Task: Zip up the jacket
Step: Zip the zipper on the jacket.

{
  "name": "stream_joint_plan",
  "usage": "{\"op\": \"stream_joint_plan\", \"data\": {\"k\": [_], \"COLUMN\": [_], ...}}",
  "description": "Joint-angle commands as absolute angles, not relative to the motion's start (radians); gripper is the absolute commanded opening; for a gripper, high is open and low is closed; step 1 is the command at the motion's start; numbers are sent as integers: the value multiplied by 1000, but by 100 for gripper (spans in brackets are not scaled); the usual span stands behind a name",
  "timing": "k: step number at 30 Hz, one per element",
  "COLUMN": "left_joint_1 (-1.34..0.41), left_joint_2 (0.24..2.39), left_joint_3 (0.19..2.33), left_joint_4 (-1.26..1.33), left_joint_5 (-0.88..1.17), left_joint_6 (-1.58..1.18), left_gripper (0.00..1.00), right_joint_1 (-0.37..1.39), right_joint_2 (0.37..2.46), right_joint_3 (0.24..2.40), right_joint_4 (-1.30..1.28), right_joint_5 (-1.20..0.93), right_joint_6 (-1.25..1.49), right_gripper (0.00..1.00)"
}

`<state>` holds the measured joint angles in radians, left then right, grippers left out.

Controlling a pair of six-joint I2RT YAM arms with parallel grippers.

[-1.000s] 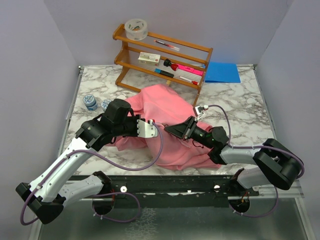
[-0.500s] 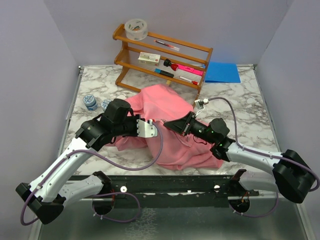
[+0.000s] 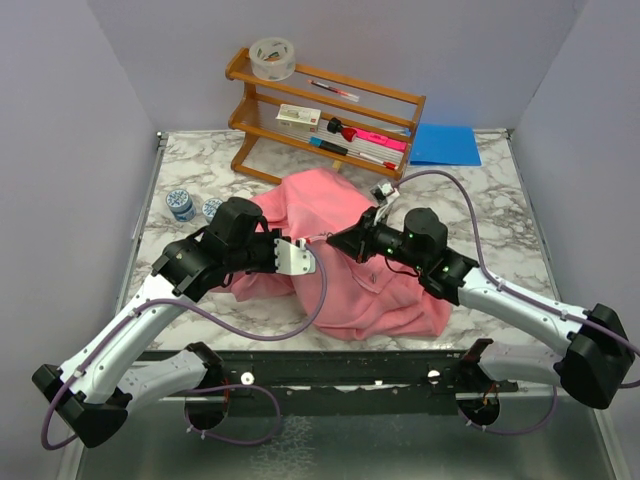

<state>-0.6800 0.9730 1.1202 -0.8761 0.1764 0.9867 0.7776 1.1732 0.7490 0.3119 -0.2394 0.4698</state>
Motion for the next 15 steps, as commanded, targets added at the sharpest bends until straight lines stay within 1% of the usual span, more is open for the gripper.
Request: {"op": "stream_joint_plan", "data": {"k": [1, 6, 11, 15], "left_joint_1": [-681, -680, -680, -680], "left_joint_2": [966, 967, 970, 970], "left_joint_3": [1139, 1142, 1143, 1143], "left_joint_4": [-855, -855, -856, -856], "left_joint_5": [216, 221, 221, 221], "left_joint_6": [989, 992, 992, 994], "left_gripper": [0, 0, 0, 0], "right_joint_1": [773, 774, 774, 774], "right_joint_2": [1189, 1204, 1219, 1219], "right_joint_3": [803, 809, 808, 807], "right_joint_4": [166, 190, 208, 207], "right_joint_5": [-165, -190, -222, -222], "right_joint_6": [292, 262, 273, 267], "right_gripper": [1, 9, 13, 13]}}
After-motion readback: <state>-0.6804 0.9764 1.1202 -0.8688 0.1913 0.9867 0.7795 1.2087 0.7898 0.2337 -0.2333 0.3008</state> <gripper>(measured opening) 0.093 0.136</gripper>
